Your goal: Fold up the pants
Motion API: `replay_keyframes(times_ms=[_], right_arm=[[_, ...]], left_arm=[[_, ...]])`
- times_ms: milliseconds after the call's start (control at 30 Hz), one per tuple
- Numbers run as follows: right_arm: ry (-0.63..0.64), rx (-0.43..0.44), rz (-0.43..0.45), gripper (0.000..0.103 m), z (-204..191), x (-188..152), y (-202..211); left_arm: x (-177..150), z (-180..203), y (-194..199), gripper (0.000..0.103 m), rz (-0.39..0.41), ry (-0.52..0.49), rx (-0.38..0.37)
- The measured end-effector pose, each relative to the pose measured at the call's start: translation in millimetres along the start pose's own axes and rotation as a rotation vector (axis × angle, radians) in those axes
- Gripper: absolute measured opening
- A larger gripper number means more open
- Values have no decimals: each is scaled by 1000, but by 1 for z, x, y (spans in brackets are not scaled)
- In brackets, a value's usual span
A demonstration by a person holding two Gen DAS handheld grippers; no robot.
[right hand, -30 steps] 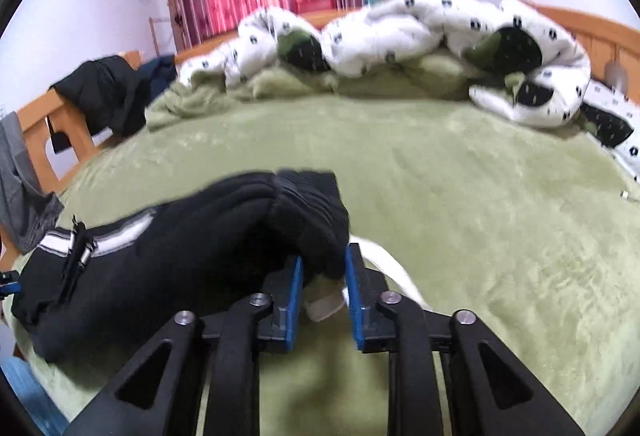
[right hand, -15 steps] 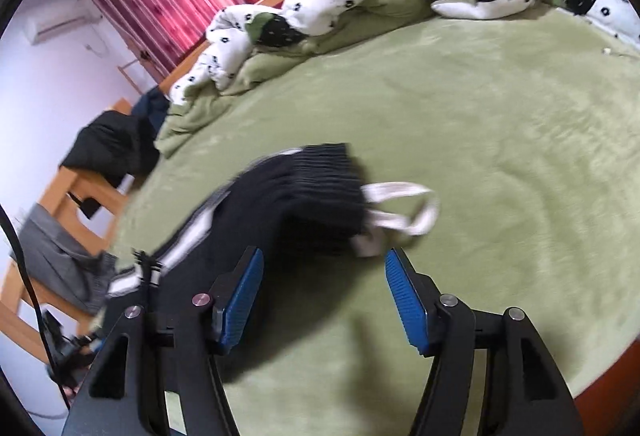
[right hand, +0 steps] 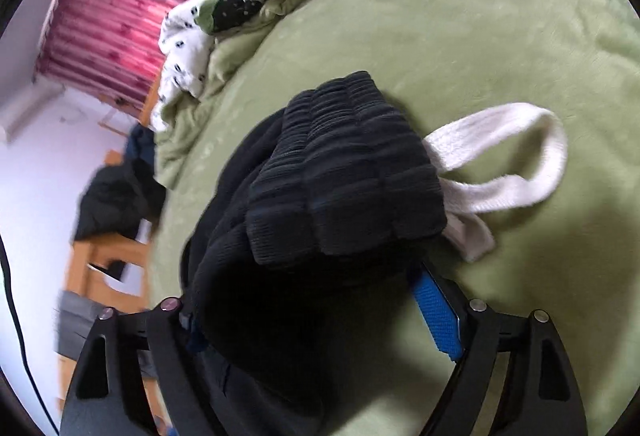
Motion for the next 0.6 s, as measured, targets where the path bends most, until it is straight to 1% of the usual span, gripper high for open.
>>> replay_keyframes(times_ms=[33,67,100,167,200,233,267,300,333,367,433,500,533,600], right_arm=[[23,7,25,57,-6,3,4],[67,-27,69,47,-17,4,14],[151,-82,135,42,-35,5,27],[295,-128,235,39,-66,2,51],[388,-134,287,39,-84,-4,65],[461,-124,319,39,-95,-10,74],[542,-137,348,41,-103,-21,79],[569,-177,336,45,-102,-25,77],[573,-210,313,48,-97,-25,73],[555,-248,270,53,-85,-23,66],[438,-323,165,54,-46,-14,52],[296,-383,97,54,-4,-10,47],[266,-377,97,54,9,-13,53],[250,-327,115,57,18,-19,66]], left_arm=[[0,0,-1,77,-3,-5,4],[-1,3,-2,77,-10,-14,8],[-1,5,-3,77,-14,-20,11],[-2,7,-4,77,-22,-35,18],[-3,9,-5,77,-26,-41,21],[-3,11,-7,77,-31,-43,26],[-3,12,-8,77,-34,-44,29],[-3,14,-10,77,-35,-46,31],[-3,15,-11,77,-35,-47,33],[-2,17,-11,77,-35,-49,35],[-1,19,-12,77,-36,-58,46],[0,21,-11,77,-31,-67,64],[1,22,-10,77,-28,-68,67],[2,23,-10,77,-23,-69,75]])
Point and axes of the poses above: each gripper's, at about its wrist camera, not at the fingertips, and y roughly against the way its jaws point, z to its right, x to its top, the point moved 1 cm from there along -y, roughly the way its jaws point, and after that the axes turned 15 degrees about -z, right-handed, at the moved point
